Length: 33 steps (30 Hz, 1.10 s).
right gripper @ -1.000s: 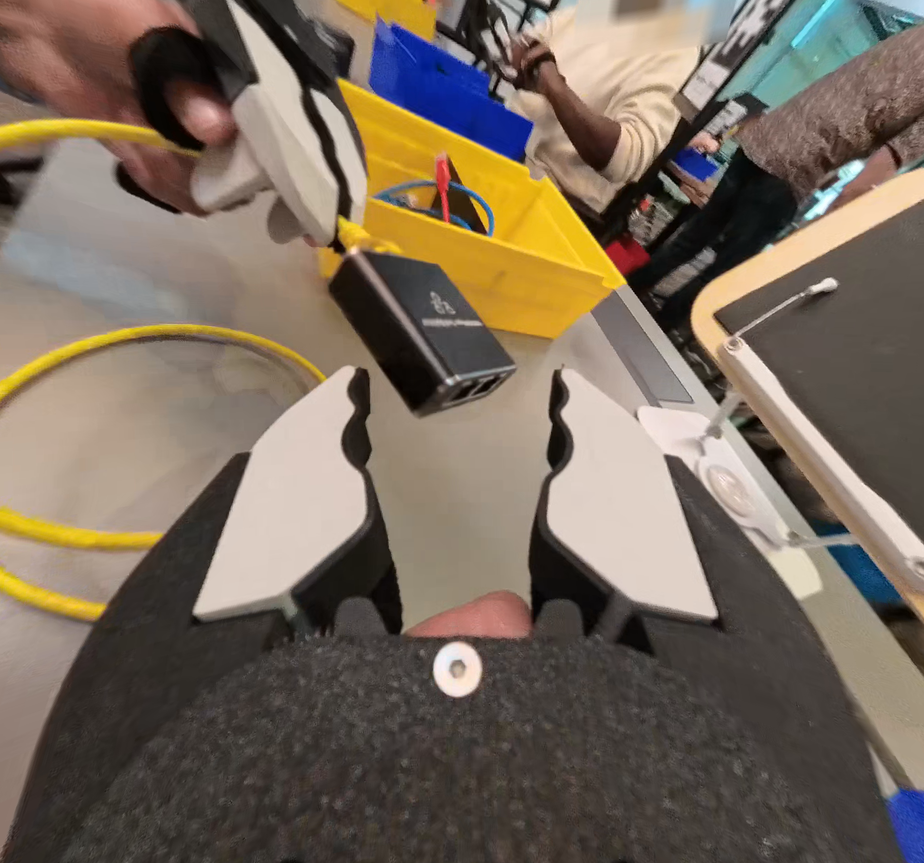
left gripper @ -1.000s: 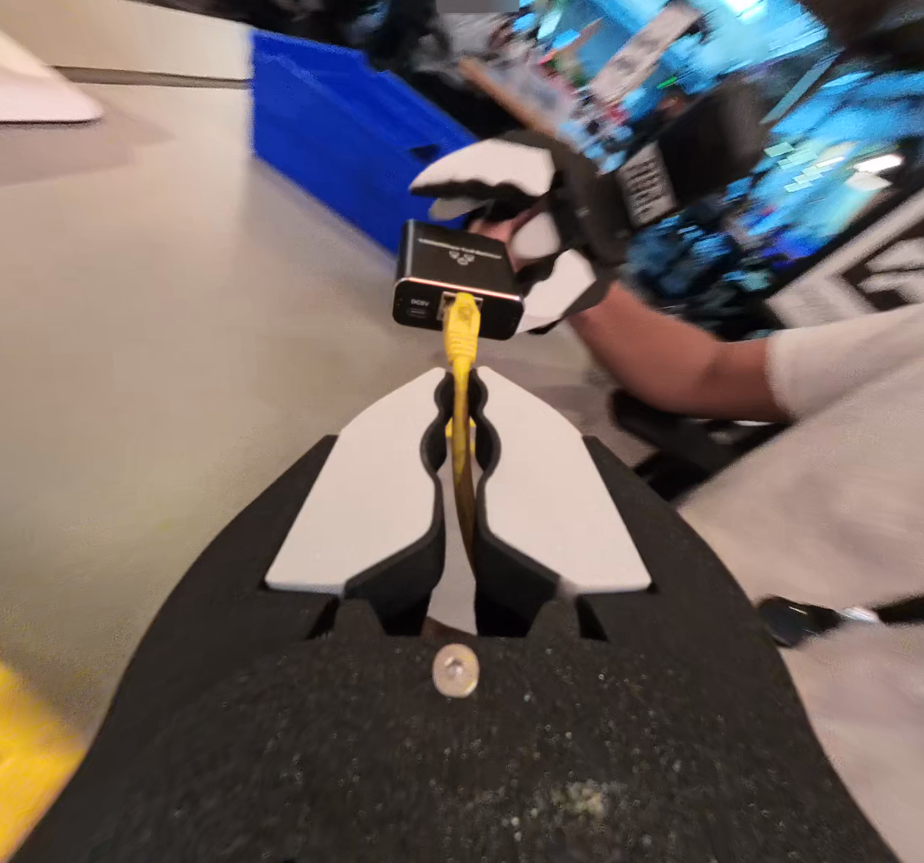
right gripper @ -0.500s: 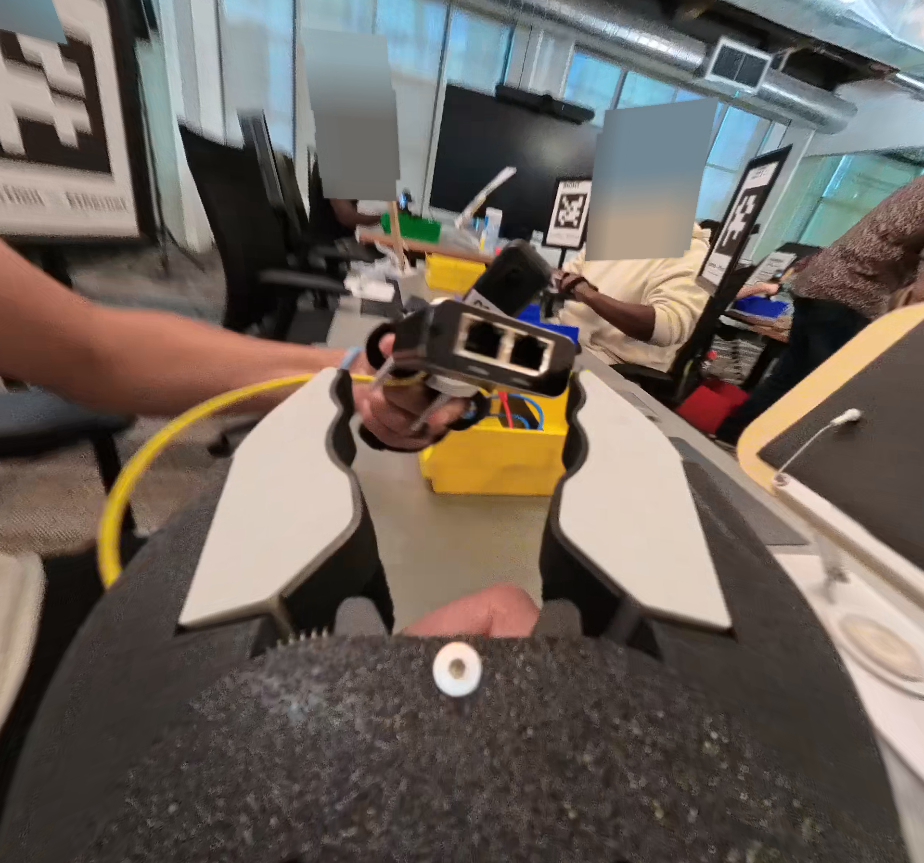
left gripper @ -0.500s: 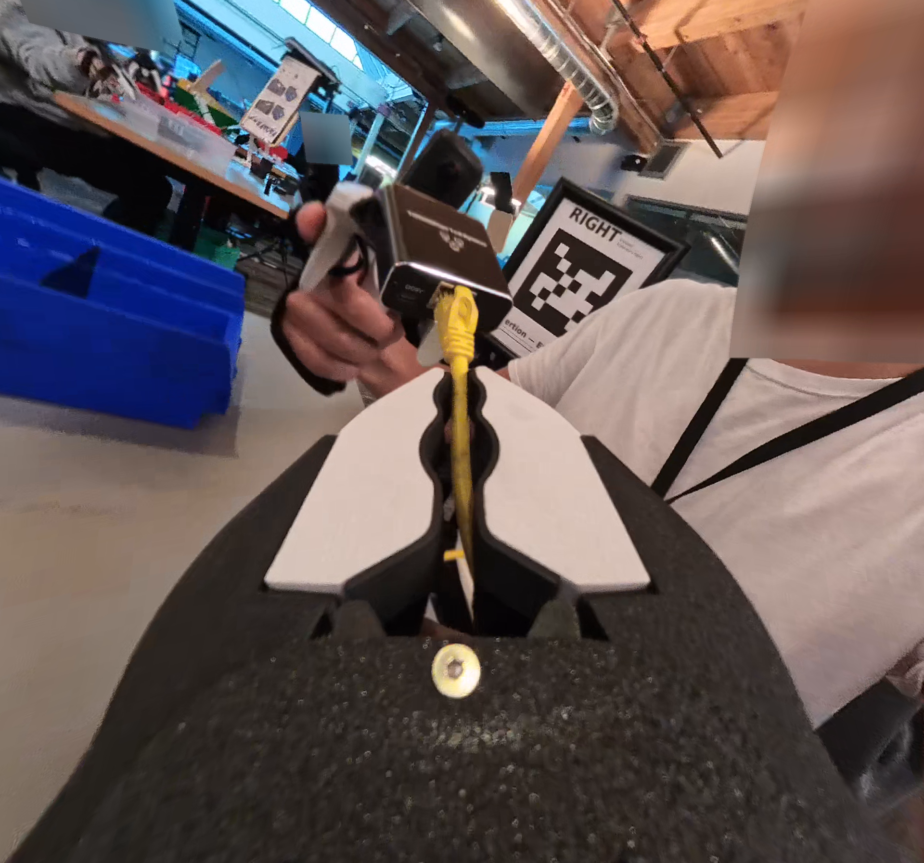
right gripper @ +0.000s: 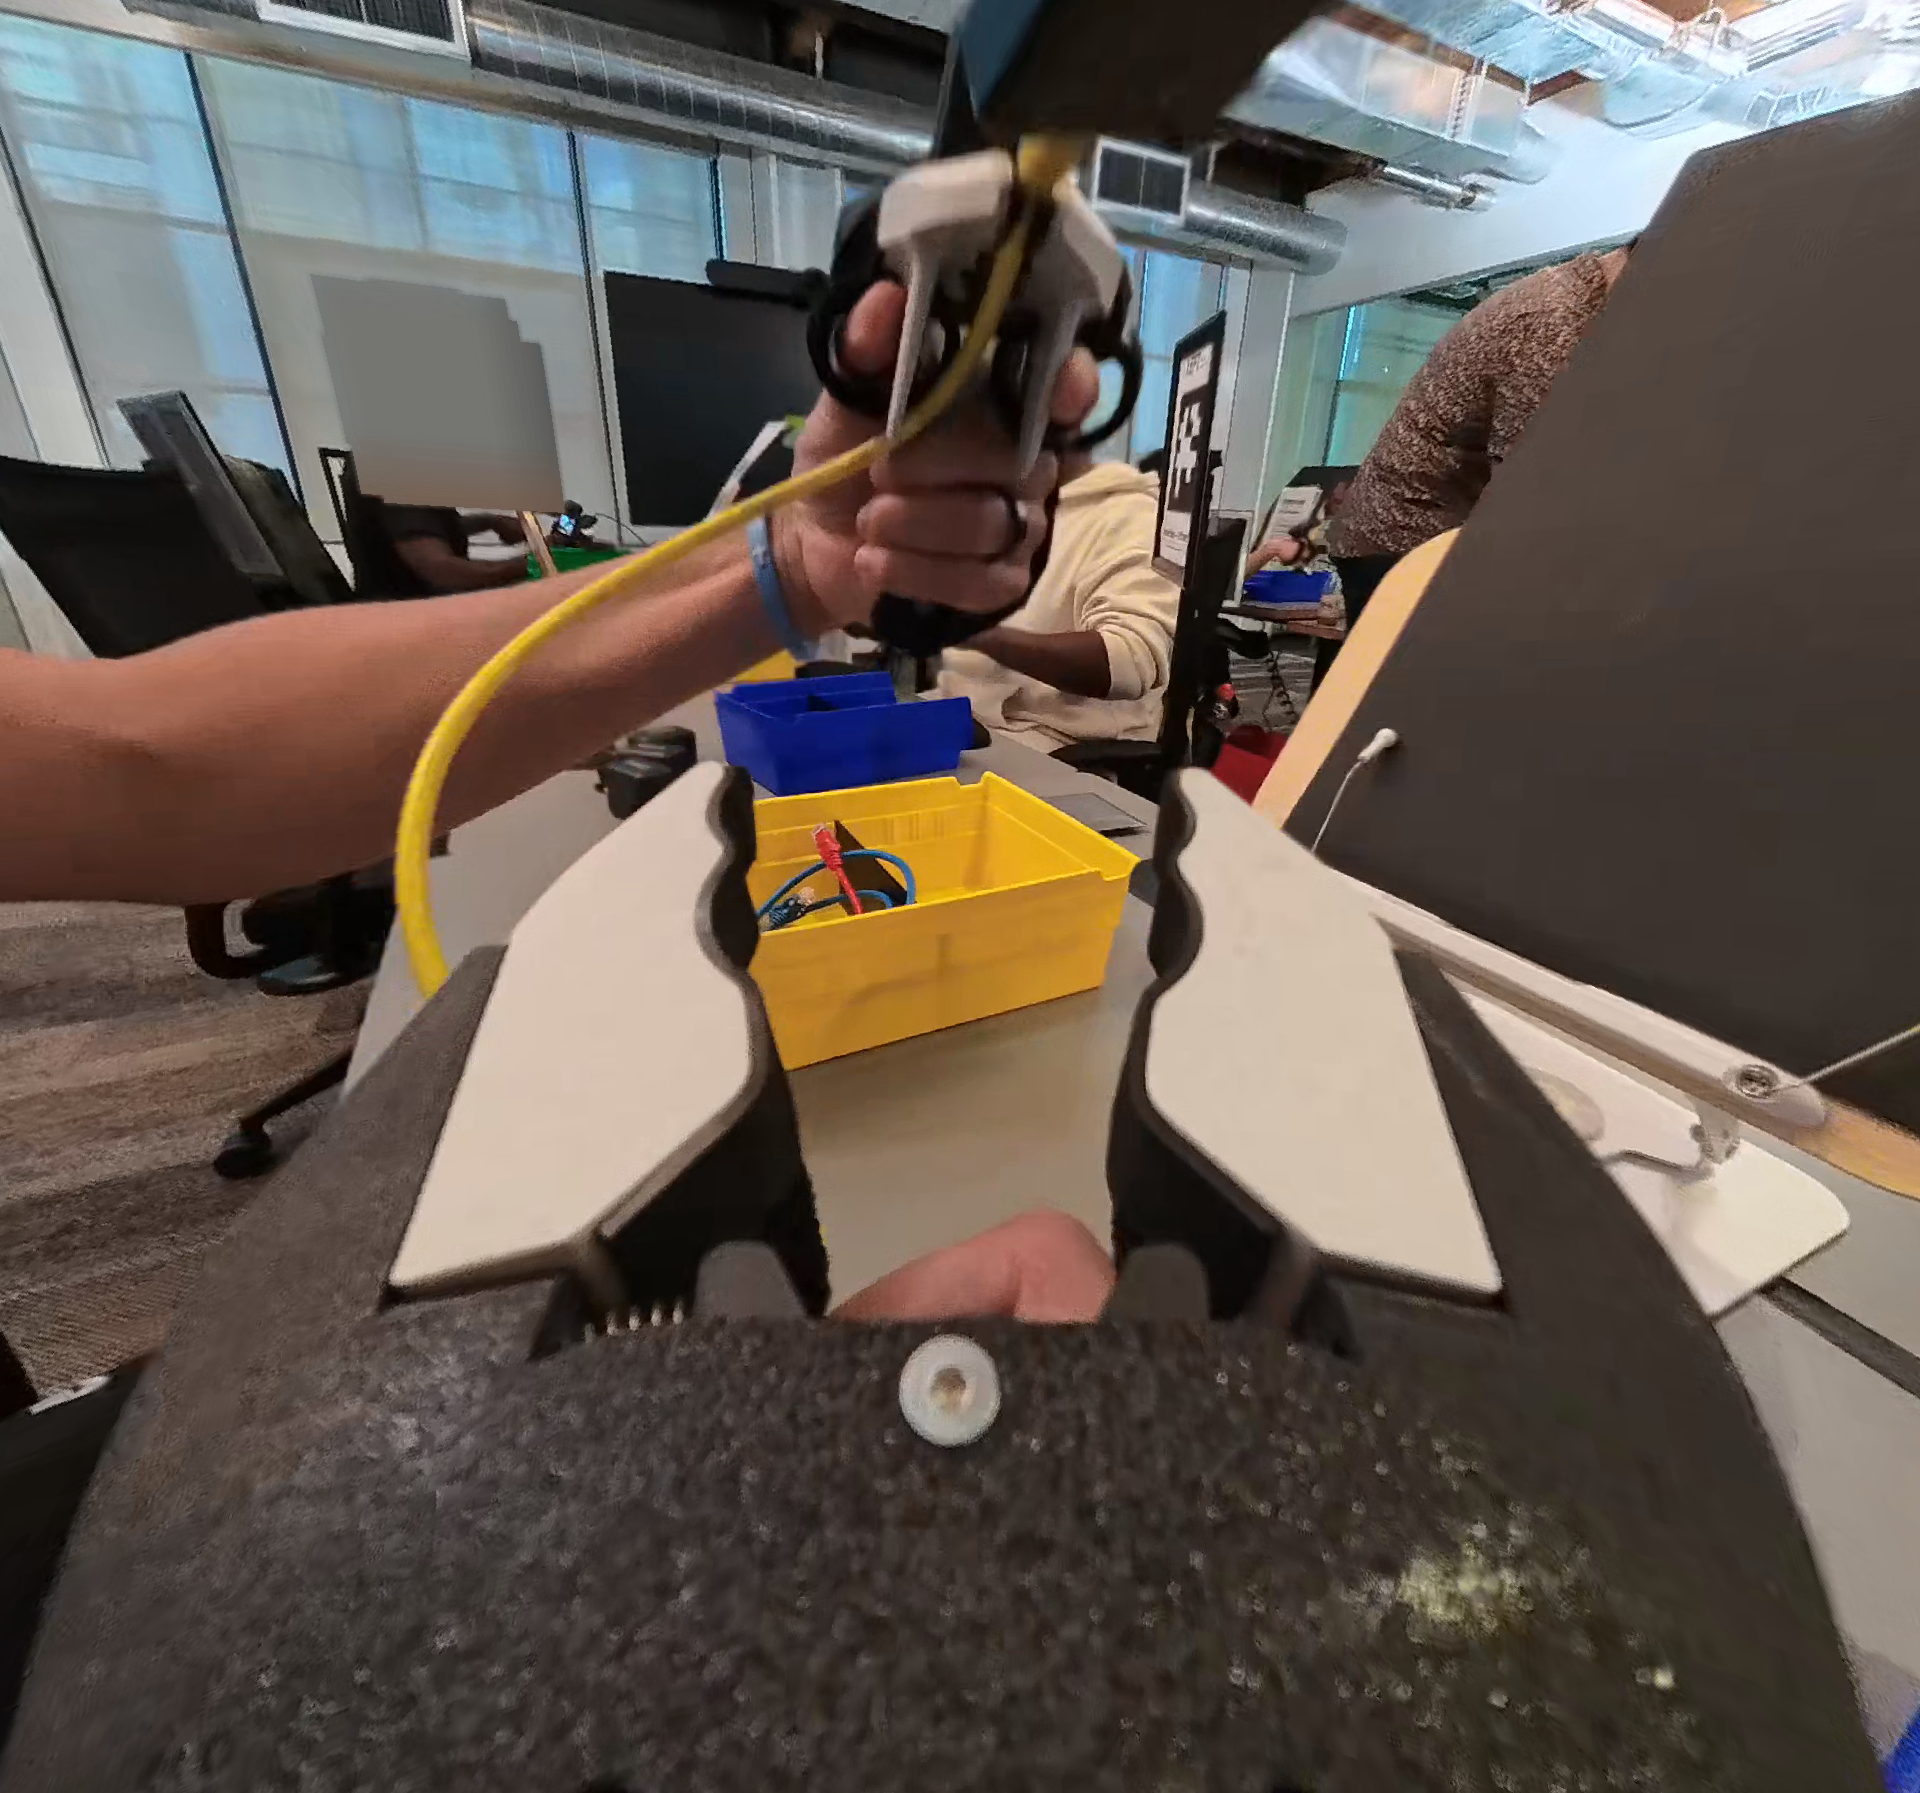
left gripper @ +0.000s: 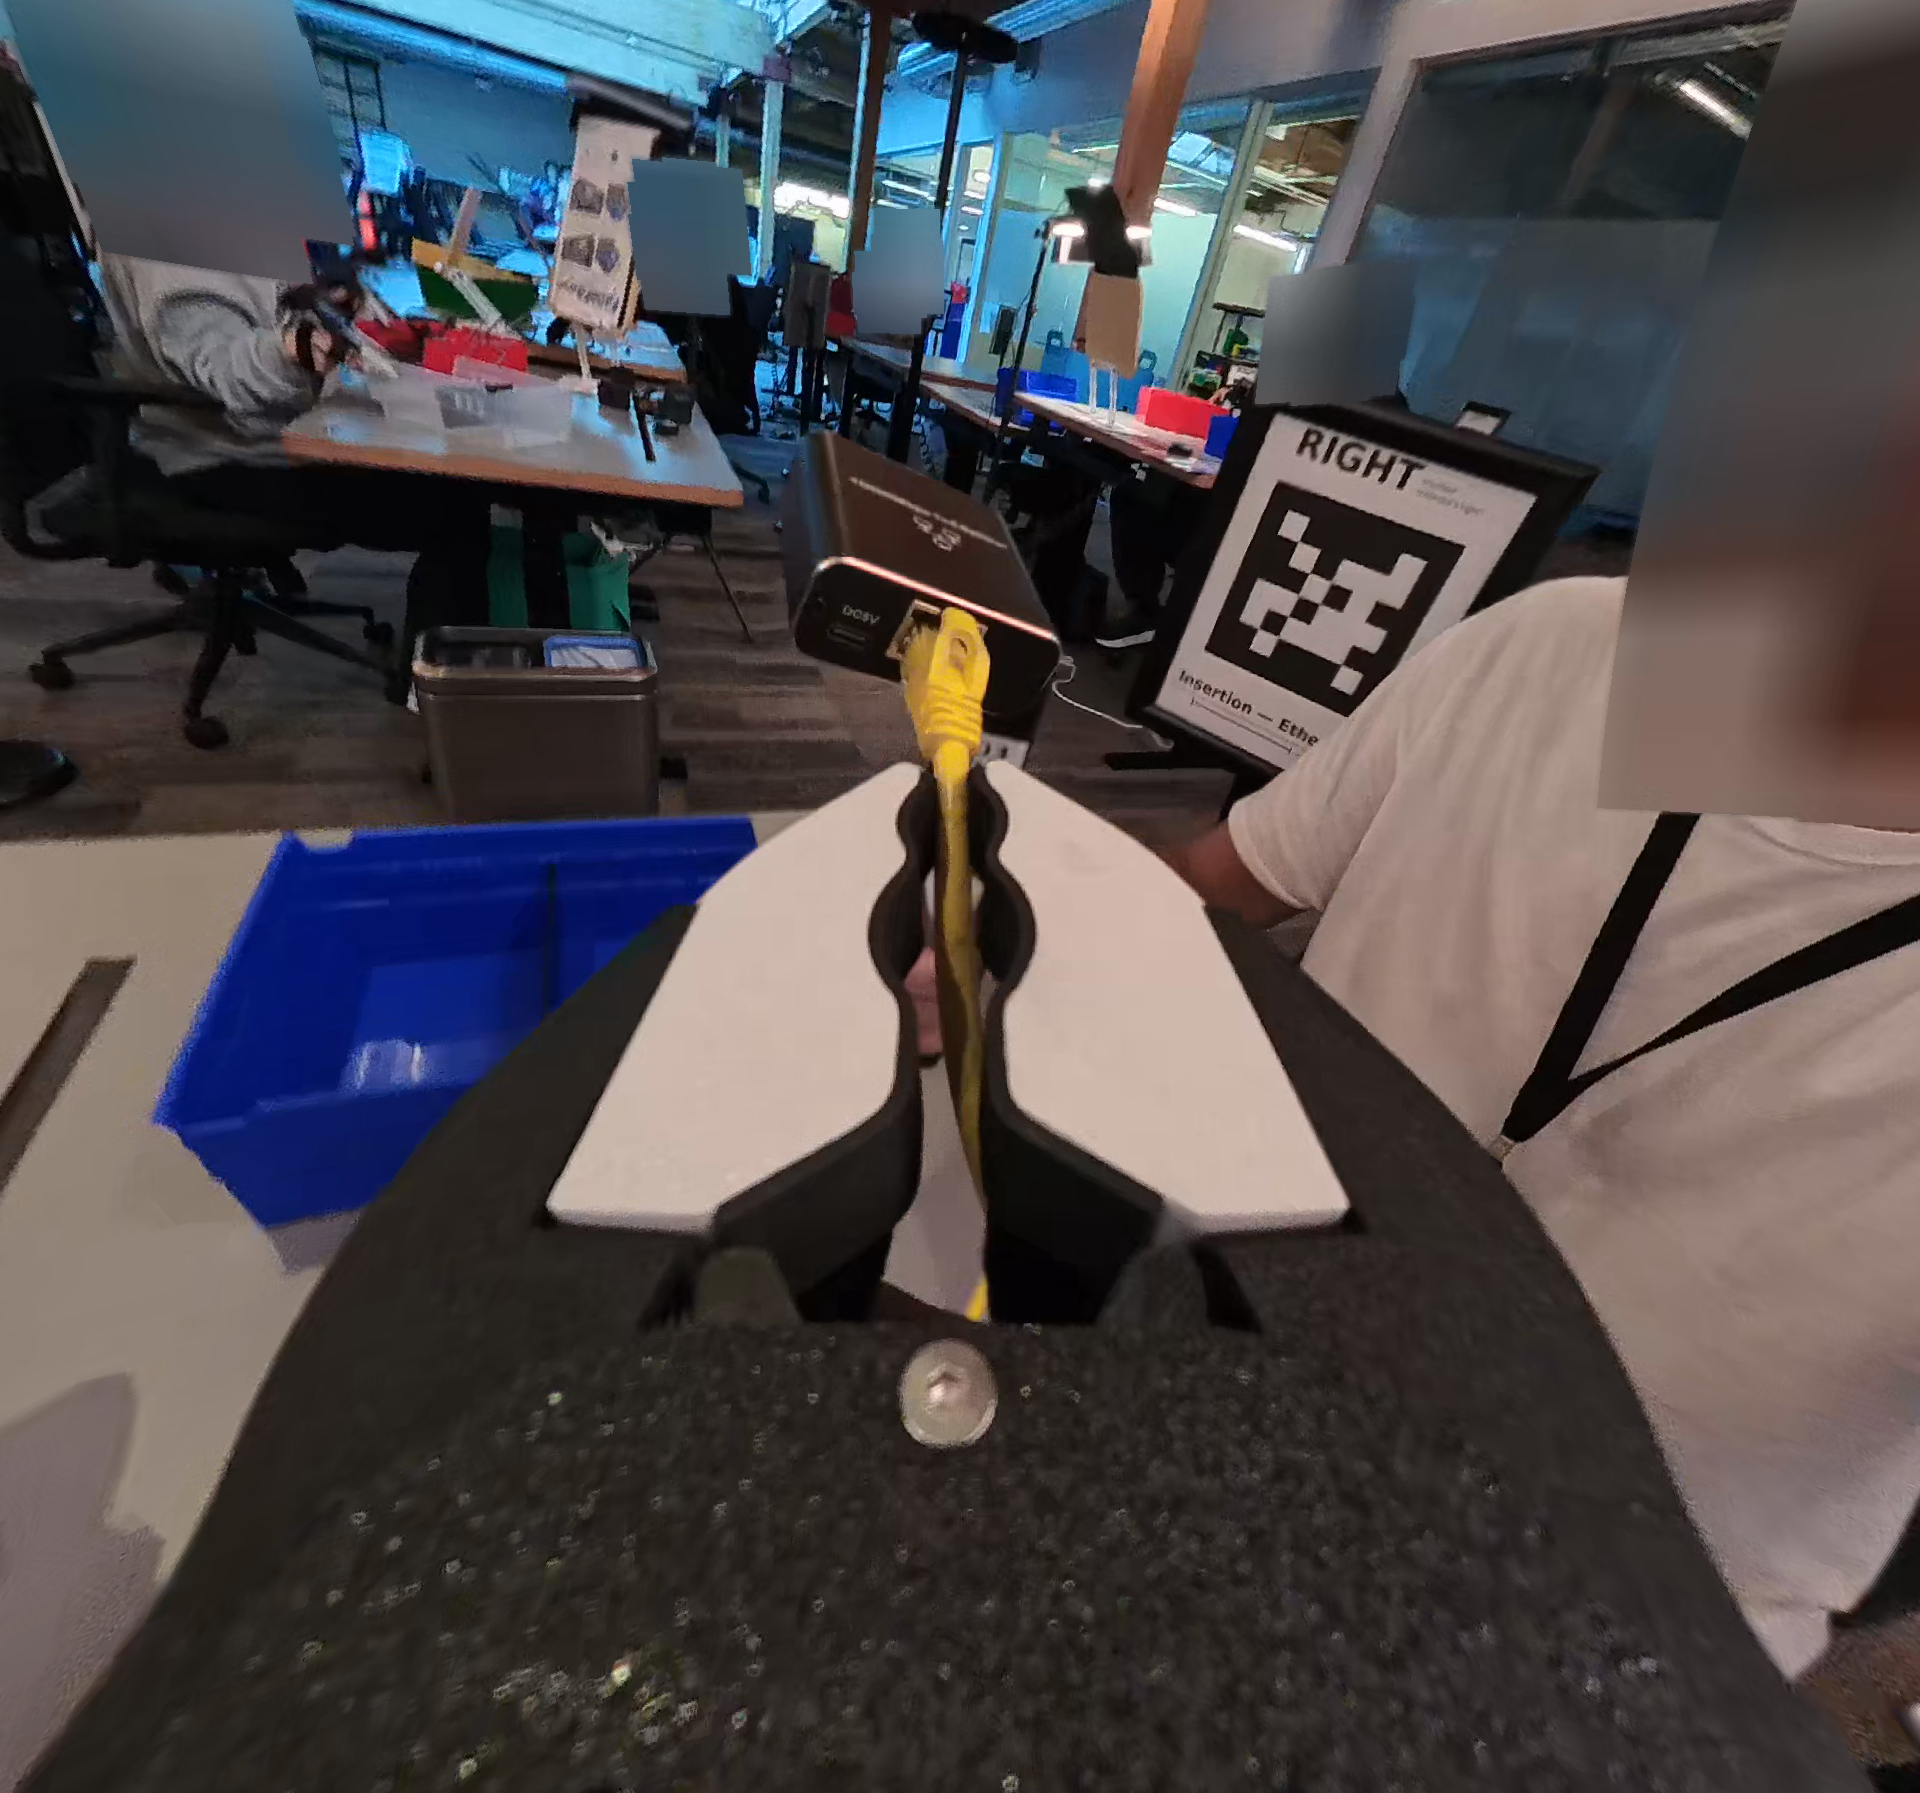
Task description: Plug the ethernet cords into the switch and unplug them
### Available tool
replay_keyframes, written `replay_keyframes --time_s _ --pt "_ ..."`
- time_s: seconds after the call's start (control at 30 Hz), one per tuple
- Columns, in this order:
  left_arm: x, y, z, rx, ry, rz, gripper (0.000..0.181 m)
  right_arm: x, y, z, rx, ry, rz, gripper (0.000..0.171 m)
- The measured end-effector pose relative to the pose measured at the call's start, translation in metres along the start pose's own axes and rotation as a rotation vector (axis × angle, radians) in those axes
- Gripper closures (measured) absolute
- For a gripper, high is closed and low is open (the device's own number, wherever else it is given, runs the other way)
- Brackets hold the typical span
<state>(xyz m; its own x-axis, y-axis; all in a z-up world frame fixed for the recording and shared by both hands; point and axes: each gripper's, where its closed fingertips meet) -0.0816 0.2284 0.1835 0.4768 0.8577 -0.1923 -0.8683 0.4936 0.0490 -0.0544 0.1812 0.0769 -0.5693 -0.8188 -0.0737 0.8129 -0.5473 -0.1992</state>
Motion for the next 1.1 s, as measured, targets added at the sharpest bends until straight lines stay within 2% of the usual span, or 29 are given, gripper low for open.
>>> replay_keyframes --time_s 0.13,0.23,0.27,0.3,0.37,0.4,0.43,0.5,0.53,0.57,0.6,0.63,0.67,0.73,0.83,0.93,1.1 --pt "-0.034 -0.002 0.045 -0.013 -0.122 -0.052 0.176 -0.003 0.006 0.006 -0.029 -0.023 0.006 0.099" --pt "-0.074 -0.004 0.064 -0.005 -0.233 -0.077 0.176 0.003 0.007 0.009 -0.019 -0.018 0.042 0.100" --pt "-0.087 -0.005 0.066 -0.004 -0.261 -0.086 0.176 0.017 0.003 0.003 0.032 -0.022 0.122 0.103" --pt "-0.098 -0.006 0.064 0.002 -0.286 -0.087 0.176 0.048 -0.003 -0.011 0.130 -0.039 0.304 0.107" --pt "-0.110 -0.010 0.057 0.022 -0.318 -0.058 0.176 0.122 -0.002 -0.038 0.307 -0.096 0.664 0.094" --pt "-0.113 -0.010 0.053 0.030 -0.324 -0.037 0.176 0.147 -0.002 -0.051 0.384 -0.073 0.757 0.095" --pt "-0.114 -0.010 0.050 0.034 -0.325 -0.017 0.176 0.163 -0.006 -0.066 0.463 -0.041 0.789 0.094" --pt "-0.119 -0.005 0.044 0.025 -0.302 -0.001 0.176 0.161 -0.026 -0.099 0.611 0.081 0.692 0.093" --pt "-0.121 -0.001 0.042 0.015 -0.288 0.005 0.176 0.151 -0.038 -0.113 0.648 0.181 0.608 0.100" --pt "-0.123 0.003 0.040 0.005 -0.272 0.012 0.176 0.139 -0.050 -0.119 0.645 0.264 0.516 0.126" --pt "-0.125 0.007 0.036 0.001 -0.259 0.025 0.176 0.128 -0.060 -0.119 0.613 0.313 0.440 0.164" --pt "-0.127 0.012 0.031 0.002 -0.247 0.046 0.176 0.123 -0.064 -0.118 0.598 0.349 0.410 0.170" --pt "-0.130 0.017 0.025 0.007 -0.236 0.068 0.176 0.119 -0.066 -0.111 0.577 0.381 0.375 0.170" --pt "-0.139 0.030 0.011 0.014 -0.229 0.115 0.176 0.115 -0.068 -0.069 0.446 0.455 0.290 0.170" --pt "-0.161 0.049 -0.003 -0.021 -0.221 0.156 0.176 0.135 -0.063 0.009 0.228 0.541 0.246 0.170" --pt "-0.187 0.059 -0.005 -0.097 -0.231 0.166 0.176 0.163 -0.058 0.071 0.089 0.698 0.182 0.170" --pt "-0.220 0.059 0.016 -0.189 -0.274 0.136 0.176 0.189 -0.068 0.130 0.033 0.820 0.200 0.170"
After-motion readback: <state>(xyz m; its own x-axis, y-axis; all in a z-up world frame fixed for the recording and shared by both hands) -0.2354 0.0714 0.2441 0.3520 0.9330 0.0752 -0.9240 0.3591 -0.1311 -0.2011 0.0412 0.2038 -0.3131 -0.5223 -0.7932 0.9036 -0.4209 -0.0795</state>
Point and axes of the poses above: each gripper's, where its closed fingertips meet, y back along the fingers, z out of its top, x = y × z across the jaws, and after that the axes turned 14 degrees about z, right-handed
